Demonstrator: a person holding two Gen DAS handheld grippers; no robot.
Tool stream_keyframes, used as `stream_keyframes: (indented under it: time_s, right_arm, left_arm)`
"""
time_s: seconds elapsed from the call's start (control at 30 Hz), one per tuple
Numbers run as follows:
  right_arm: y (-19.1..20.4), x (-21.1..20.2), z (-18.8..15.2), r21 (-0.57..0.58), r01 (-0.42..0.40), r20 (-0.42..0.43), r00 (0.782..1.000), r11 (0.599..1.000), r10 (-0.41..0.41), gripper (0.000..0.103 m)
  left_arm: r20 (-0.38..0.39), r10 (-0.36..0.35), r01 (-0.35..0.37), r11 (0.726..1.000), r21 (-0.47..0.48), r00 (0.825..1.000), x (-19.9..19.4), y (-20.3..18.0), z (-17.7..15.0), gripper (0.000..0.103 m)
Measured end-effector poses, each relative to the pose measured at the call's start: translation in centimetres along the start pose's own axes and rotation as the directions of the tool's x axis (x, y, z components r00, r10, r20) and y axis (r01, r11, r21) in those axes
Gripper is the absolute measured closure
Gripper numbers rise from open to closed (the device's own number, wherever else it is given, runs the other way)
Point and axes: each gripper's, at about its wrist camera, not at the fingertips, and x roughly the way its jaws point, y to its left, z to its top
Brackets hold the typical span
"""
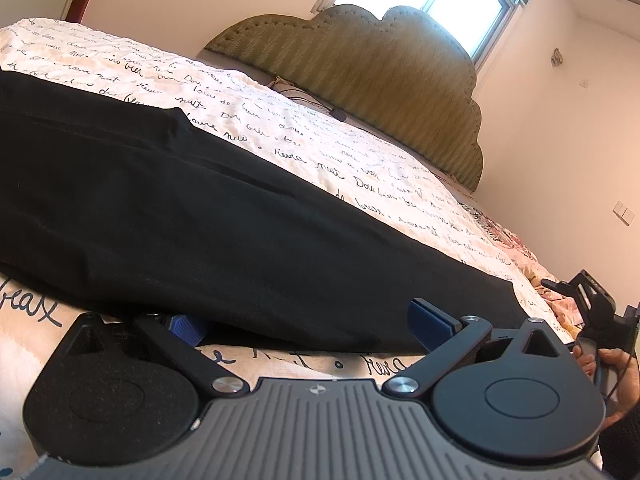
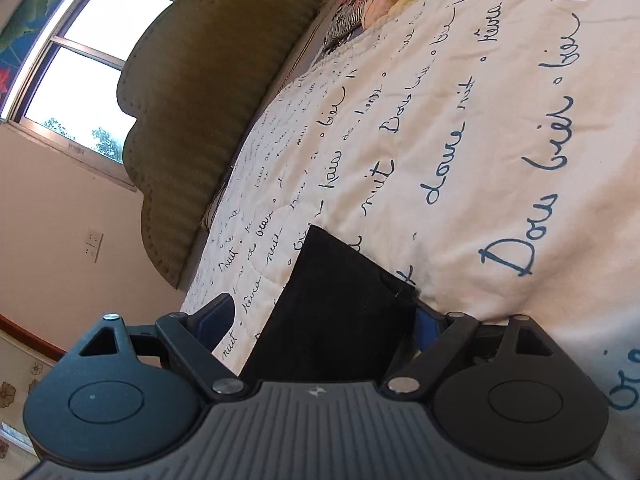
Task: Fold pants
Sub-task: 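Close the right gripper on the folded end of the black trousers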
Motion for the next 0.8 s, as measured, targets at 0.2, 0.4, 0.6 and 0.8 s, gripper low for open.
stream_keyframes:
  time_s: [0.2,0.4,0.6,0.8]
  right_arm:
    - [1.0,0.4,-1.9,-0.208,0.035,0.022,0.999,0.978,-0.031,0.058]
    - [-1.6,0.5,-1.7,-0.11,0.019,0.025,1.0,0.994,-0.017,0.089]
    - [0.4,0.7,-2.8,-0.254,0.076,0.048,0.997,0.964,-0.066,0.09]
    - [0.9,0.6,-3.0,-0.296,0.099,0.06,0.995,0.95,-0.085,0.091]
  left_arm:
    - [-0.018,0.062,-0.061,0.996,0.06,0.998,0.0,-1.4,0.1,0.0]
    - [-0.07,0.041,-0.038,0.999,0.035,0.997,-0.7,-4.0,1.7,0.002]
    - [-0.045,-0.09,0.099,0.963,0.252,0.995,0.9,-12.7,6.8,0.001]
    - [-0.136,-0.114,0.159,0.908,0.387,0.984,8.0,-22.4,9.5,0.001]
